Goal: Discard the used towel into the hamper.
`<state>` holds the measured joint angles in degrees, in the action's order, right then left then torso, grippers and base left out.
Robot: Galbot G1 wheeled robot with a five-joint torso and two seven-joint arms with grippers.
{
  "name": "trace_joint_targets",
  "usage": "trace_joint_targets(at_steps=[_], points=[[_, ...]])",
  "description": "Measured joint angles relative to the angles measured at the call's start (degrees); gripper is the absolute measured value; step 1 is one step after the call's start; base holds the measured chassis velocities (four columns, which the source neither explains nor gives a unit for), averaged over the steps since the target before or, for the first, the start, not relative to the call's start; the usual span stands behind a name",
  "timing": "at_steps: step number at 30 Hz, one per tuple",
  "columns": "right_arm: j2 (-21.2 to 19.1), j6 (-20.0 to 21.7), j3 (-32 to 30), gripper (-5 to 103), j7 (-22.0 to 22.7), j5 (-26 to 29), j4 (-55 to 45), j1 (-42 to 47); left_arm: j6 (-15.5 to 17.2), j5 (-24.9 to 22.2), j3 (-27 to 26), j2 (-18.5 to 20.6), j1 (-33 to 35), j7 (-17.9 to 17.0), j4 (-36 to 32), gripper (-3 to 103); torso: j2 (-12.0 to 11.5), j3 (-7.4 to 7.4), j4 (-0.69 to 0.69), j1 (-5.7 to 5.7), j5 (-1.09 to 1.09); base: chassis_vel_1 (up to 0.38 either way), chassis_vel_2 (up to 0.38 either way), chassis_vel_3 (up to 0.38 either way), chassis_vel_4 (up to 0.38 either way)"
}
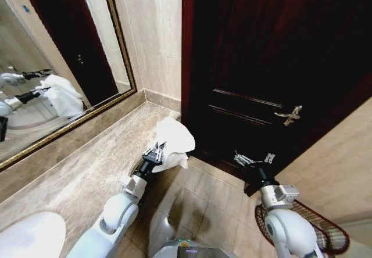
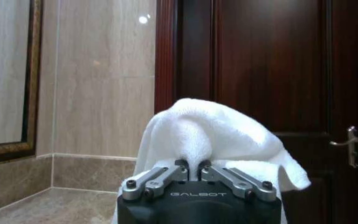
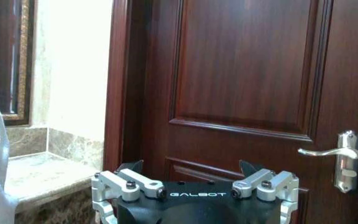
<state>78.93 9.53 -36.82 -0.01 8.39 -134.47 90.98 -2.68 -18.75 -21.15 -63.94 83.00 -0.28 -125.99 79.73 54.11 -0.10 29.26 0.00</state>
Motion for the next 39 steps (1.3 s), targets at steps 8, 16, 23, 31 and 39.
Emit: trace_joint_targets(at_steps=[8, 16, 23, 31, 39], points=[[0.14, -0.08, 0.00, 100, 0.01, 0.03, -0.24, 0.06, -0.60, 0.20, 0.06, -0.13, 0.03, 0.10, 0.09, 7, -0.01, 0.01, 0.00, 0.02, 0.01, 0.090, -0.097, -0.099, 0.077], [0.26, -0.09, 0.08, 100, 0.04, 0.02, -0.49, 0.14, -1.35, 0.18, -0.19, -0.04, 0.11, 0.08, 0.21, 7, 0.00, 0.01, -0.01, 0.01, 0.00, 0.039, -0.127, -0.131, 0.037], [0.60, -0.88, 0.29, 100, 0.02, 0.00, -0.50, 0.44, -1.73, 0.18, -0.26, -0.09, 0.25, 0.12, 0.19, 7, 0.00, 0.01, -0.01, 0.00, 0.00, -0.014, -0.120, -0.110, -0.011], [0.58, -1.35, 0.14, 100, 0.05, 0.08, -0.39, 0.84, -1.86, 0.21, -0.21, -0.27, 0.16, 0.24, 0.31, 7, -0.01, 0.02, 0.00, 0.03, 0.01, -0.101, -0.109, -0.097, -0.110], [0.63, -1.54, 0.11, 100, 0.14, 0.10, -0.41, 1.14, -2.36, 0.50, 0.03, -0.80, 0.01, 0.41, 1.05, 7, 0.00, 0.01, 0.00, 0.02, 0.01, -0.125, -0.127, -0.116, -0.120]])
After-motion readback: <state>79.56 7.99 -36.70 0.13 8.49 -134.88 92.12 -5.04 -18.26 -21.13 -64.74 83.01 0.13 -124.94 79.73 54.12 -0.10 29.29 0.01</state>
